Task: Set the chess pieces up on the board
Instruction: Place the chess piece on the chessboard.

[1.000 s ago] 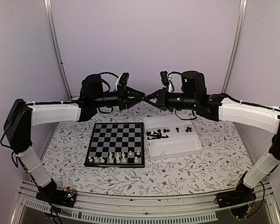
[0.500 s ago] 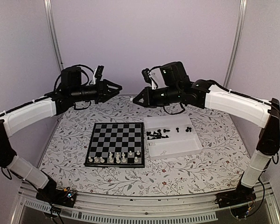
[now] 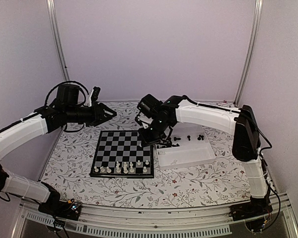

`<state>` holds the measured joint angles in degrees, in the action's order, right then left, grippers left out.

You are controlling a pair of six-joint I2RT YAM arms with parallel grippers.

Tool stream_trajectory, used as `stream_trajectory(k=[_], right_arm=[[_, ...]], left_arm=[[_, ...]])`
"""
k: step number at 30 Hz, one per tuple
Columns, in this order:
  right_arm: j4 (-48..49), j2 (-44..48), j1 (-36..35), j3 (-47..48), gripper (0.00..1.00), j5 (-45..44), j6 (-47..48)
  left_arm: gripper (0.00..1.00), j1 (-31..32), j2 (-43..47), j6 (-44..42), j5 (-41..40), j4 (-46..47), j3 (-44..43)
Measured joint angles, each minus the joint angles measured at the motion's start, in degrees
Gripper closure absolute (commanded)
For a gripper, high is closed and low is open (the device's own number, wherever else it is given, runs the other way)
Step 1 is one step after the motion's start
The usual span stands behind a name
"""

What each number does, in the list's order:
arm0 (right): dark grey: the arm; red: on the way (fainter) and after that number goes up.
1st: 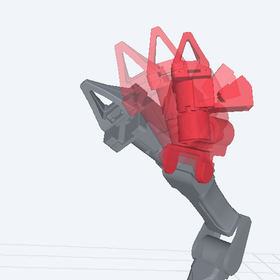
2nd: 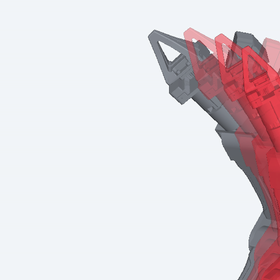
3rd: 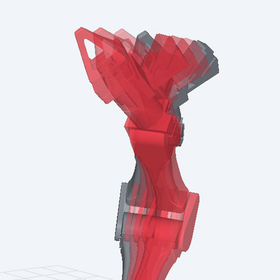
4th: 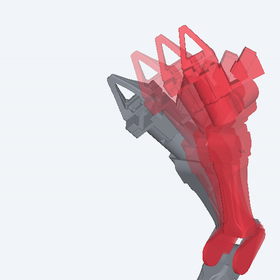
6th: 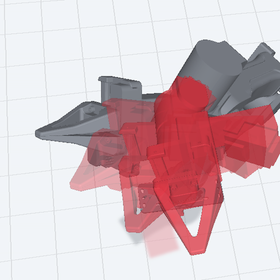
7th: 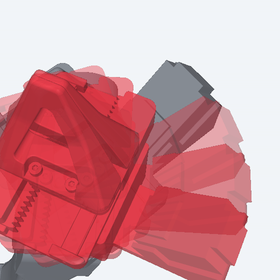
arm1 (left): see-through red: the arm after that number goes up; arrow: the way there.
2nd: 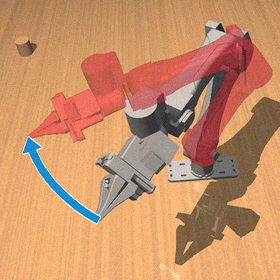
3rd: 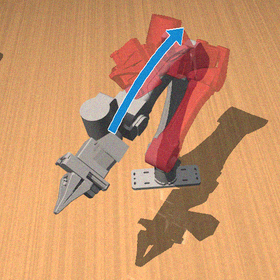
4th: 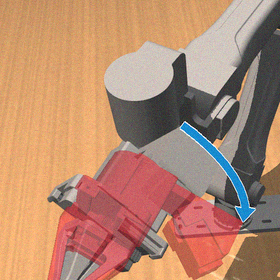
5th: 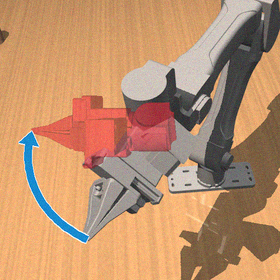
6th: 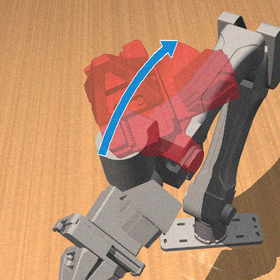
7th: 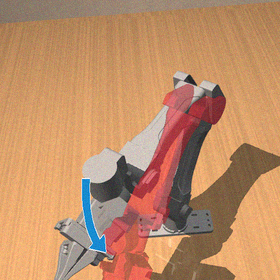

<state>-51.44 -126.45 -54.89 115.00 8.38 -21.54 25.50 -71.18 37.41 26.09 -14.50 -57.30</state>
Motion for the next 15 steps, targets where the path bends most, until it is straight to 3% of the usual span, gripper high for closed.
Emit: stream_trajectory(k=[15], right_arm=[[-8.11, -6.93, -0.35, 1.77, 0.96, -0.48, 2.14]], left_arm=[[0.59, -0.09, 0.07, -0.35, -0.44, -1.33, 1.31]])
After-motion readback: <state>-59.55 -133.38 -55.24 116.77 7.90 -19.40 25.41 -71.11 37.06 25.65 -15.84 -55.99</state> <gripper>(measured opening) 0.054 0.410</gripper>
